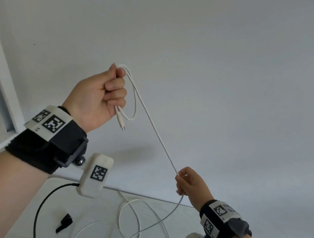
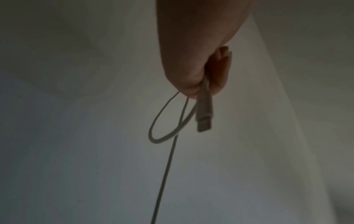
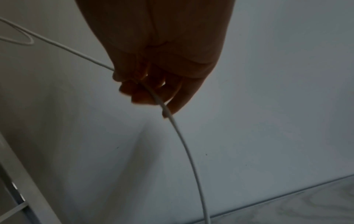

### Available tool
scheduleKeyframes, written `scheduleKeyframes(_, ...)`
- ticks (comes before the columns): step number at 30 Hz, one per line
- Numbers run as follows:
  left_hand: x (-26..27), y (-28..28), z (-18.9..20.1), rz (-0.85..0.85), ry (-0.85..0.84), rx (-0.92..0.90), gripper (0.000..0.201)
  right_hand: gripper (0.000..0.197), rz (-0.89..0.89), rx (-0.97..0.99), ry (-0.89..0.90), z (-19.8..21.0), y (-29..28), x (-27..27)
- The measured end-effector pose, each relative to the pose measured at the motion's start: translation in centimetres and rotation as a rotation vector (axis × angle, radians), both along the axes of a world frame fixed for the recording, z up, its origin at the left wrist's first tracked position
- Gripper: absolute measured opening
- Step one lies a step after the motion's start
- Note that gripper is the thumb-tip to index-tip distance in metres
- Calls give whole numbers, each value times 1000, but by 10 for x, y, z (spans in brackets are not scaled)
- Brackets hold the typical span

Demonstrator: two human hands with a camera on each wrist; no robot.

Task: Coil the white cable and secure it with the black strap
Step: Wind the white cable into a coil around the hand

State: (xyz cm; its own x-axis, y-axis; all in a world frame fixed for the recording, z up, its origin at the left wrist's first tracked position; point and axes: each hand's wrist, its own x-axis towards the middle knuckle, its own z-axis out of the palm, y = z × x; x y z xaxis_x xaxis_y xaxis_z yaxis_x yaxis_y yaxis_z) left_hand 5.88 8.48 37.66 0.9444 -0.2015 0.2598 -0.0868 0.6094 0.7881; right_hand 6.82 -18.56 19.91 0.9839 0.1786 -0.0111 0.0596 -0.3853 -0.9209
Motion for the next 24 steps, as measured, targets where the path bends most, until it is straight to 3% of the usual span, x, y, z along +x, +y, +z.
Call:
scheduleKeyframes(5, -4, -8, -18, 78, 13, 115, 27, 21, -172, -110, -142, 7, -3, -8)
scheduleKeyframes(14, -10, -30, -46, 108, 42, 352, 27, 14, 70, -576, -337, 51, 24, -36)
scheduleKeyframes(20, -17, -45, -61, 76, 77, 643, 24, 15, 170, -668, -479, 82, 39, -51)
scheduleKeyframes(24, -22, -51, -68, 19, 86, 728, 24, 17, 198, -690, -538, 97, 42, -55)
